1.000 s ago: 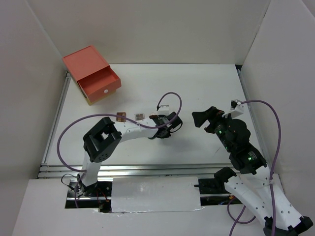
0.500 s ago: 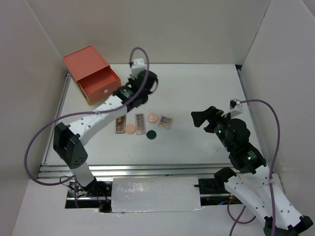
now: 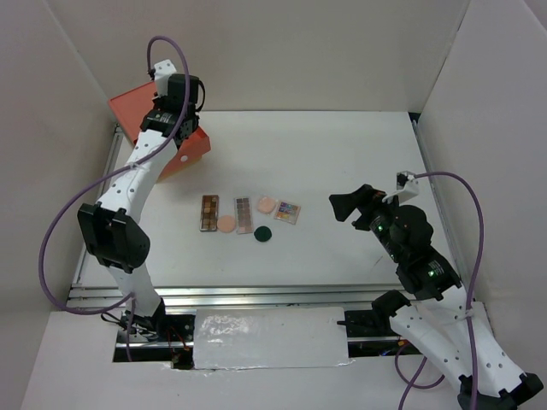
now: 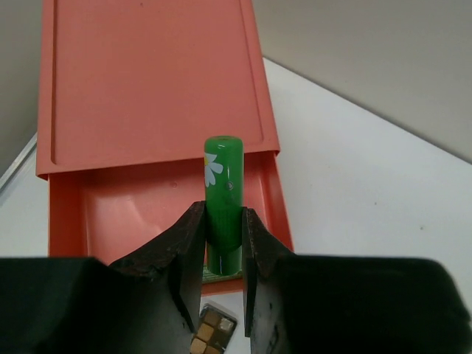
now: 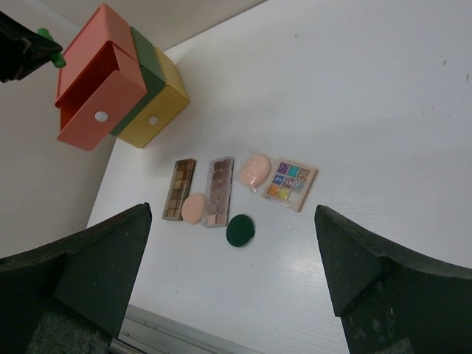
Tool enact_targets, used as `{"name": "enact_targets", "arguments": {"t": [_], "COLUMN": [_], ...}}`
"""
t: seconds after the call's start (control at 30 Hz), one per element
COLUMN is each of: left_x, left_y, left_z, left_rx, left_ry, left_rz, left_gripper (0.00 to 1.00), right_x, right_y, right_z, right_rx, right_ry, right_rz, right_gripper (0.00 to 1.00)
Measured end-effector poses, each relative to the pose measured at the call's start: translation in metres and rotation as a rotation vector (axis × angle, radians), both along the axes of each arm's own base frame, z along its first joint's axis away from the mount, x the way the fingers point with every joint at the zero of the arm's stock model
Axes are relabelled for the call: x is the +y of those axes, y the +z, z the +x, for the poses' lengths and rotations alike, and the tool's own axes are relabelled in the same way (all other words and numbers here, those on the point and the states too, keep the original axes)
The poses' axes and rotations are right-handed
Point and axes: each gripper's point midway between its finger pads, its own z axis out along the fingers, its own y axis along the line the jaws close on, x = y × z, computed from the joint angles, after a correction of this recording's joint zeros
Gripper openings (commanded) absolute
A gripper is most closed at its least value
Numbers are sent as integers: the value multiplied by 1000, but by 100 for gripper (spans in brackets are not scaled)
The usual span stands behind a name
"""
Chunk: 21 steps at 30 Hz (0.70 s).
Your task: Organize the makeup
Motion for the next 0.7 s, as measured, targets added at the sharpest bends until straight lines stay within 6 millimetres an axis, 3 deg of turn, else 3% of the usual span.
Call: {"name": "enact_targets", "arguments": {"t": [0.1, 0.17, 0.2, 0.23, 0.3, 0.43, 0.47, 0.53, 0.57, 0.6, 0.7], "left_x": [11, 16, 18, 19, 19, 18, 18, 18, 17, 15, 2], "left_y": [-17, -27, -31, -35, -39, -43, -42, -43, -44, -44, -52], "left_z": [1, 0, 0, 0, 2, 3, 2, 2, 2, 2, -12], "left_rx": [43, 67, 79, 89, 100, 109, 110, 112, 114, 111, 118], "left_ry": [10, 12, 13, 12, 5, 6, 7, 7, 5, -1, -40], "left_rz": [-1, -2, -3, -6, -4, -12, -13, -17, -21, -32, -70], "left_gripper": [20, 31, 41, 62, 84, 94, 93, 68, 46, 12, 0], "right_x": [2, 3, 4, 5, 7, 10, 10, 10, 10, 10, 10], "right_y": [-1, -2, -3, -5, -7, -10, -10, -10, -10, -9, -8], "right_z": [1, 2, 3, 3, 4, 4, 4, 4, 4, 4, 5], "right_rx": [3, 9, 13, 17, 25, 34, 33, 33, 33, 32, 25], "right_ry": [7, 10, 13, 16, 25, 41, 41, 41, 41, 41, 41], "right_rz": [0, -3, -4, -6, -11, -18, -20, -21, -21, -20, -17], "right_gripper": [100, 100, 100, 100, 100, 100, 100, 100, 100, 100, 100]}}
